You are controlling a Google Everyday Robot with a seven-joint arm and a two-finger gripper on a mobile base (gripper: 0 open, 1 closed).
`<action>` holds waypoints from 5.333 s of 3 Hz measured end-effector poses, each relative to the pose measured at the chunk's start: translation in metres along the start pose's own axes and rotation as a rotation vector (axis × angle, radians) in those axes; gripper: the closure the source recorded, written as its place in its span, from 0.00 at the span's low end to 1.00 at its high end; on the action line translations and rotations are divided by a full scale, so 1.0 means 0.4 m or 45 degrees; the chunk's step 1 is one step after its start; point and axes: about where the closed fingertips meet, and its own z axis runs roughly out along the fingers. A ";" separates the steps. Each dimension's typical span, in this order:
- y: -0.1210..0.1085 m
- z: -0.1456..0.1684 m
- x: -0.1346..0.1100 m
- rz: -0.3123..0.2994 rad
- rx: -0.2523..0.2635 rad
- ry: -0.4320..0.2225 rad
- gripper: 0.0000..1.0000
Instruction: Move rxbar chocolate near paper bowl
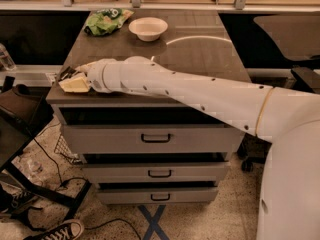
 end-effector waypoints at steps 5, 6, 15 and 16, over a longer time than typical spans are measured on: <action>0.000 0.000 -0.001 0.000 0.000 0.000 0.33; 0.000 0.000 -0.001 0.000 -0.001 0.000 0.10; 0.026 -0.060 0.013 0.020 -0.057 0.033 1.00; -0.011 -0.122 -0.037 0.002 -0.031 0.045 1.00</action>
Offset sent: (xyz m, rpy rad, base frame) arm 0.1181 -0.2126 0.1442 0.0294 -0.2221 -0.0240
